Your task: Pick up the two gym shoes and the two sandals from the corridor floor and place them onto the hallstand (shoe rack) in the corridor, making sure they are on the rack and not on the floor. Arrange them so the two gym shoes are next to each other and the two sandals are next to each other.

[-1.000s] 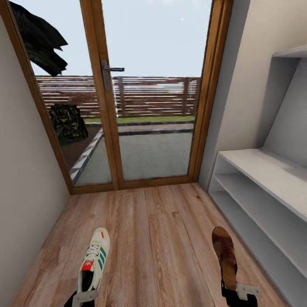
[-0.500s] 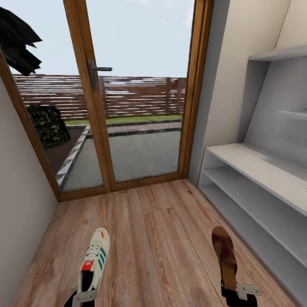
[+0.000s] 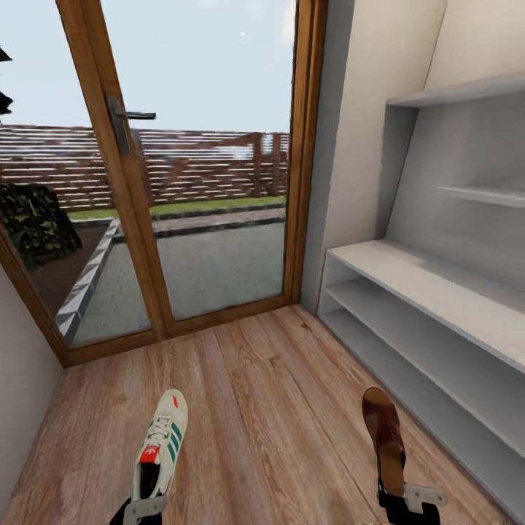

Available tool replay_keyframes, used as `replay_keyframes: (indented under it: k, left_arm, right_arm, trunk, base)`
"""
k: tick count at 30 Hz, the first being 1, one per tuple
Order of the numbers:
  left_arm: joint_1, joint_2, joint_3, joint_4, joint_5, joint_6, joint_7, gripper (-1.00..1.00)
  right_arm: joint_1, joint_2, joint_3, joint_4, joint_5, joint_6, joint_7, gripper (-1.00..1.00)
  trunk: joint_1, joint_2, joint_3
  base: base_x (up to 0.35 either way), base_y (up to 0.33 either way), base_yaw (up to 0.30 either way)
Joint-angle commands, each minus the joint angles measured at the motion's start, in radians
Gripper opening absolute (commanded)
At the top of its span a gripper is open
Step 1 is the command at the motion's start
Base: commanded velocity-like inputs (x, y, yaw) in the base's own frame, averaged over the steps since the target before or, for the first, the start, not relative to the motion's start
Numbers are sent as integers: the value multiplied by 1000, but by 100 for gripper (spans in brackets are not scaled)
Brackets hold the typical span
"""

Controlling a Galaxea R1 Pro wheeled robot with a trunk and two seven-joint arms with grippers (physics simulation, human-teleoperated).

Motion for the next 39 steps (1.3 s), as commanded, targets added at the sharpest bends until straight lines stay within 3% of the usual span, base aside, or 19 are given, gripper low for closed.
replay_keyframes:
  k: [1, 19, 31, 39]
  left_arm:
    - [0, 1, -9, 0, 7, -3, 2, -100]
    - [0, 1, -9, 0, 7, -3, 2, -100]
    - [0, 1, -9, 0, 7, -3, 2, -100]
    - [0, 1, -9, 0, 7, -3, 2, -100]
  right_arm:
    - [-1, 0, 4, 1, -14, -4, 3, -100]
    - [-1, 0, 4, 1, -14, -4, 3, -100]
    - [-1, 0, 4, 1, -13, -4, 3, -100]
    - [-1, 0, 4, 1, -13, -4, 3, -100]
  trunk:
    - [0, 0, -1]
    - [0, 0, -1]
    - [0, 0, -1]
    - [0, 0, -1]
  base:
    - [2, 2, -264]
    - [3, 2, -264]
    - [156, 222, -264]
    - [39, 53, -264]
